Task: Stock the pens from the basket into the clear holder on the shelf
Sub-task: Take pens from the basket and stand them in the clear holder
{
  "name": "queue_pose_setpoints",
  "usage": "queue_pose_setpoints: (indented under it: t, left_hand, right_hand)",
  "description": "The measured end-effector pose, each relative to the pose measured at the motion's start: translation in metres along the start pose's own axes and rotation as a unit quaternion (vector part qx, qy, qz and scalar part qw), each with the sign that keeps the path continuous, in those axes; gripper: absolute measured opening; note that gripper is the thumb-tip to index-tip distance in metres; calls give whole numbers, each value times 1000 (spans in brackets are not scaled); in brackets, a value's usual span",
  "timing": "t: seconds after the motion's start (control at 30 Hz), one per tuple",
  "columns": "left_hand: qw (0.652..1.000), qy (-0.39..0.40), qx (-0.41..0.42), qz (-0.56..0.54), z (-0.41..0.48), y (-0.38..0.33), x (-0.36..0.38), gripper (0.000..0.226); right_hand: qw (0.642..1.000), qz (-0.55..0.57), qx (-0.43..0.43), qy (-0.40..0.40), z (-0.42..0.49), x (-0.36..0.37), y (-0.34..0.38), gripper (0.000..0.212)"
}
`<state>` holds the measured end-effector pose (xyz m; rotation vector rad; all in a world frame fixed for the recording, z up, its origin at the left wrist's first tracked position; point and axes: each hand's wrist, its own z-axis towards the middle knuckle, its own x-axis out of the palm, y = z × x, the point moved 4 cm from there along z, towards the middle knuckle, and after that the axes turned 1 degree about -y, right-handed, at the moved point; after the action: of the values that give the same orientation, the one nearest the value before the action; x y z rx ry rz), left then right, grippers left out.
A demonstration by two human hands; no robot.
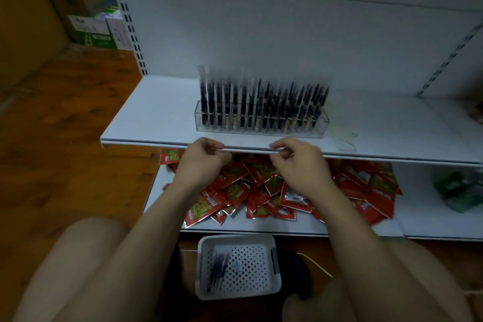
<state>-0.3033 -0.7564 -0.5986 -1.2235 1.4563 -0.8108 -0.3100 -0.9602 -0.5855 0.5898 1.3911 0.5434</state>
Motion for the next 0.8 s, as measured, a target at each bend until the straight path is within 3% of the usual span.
queue_pose_setpoints:
  t: [0.2,0.43,0.6,0.8]
  left_hand:
    - [992,37,-33,119,-16,58,20,13]
    - [978,41,-127,159,-33,142,28,11]
    - [954,55,-211,204,-34,207,20,17]
    - [942,74,-240,222,-6,238,22,33]
  right_hand:
    - [991,-77,5,111,-32,53,-18,25]
    - [962,-129,17,242,-45,127,-50,32]
    - [924,-131,86,348,-64,176,-93,43]
    - [879,-76,202,426,-90,248,-139,44]
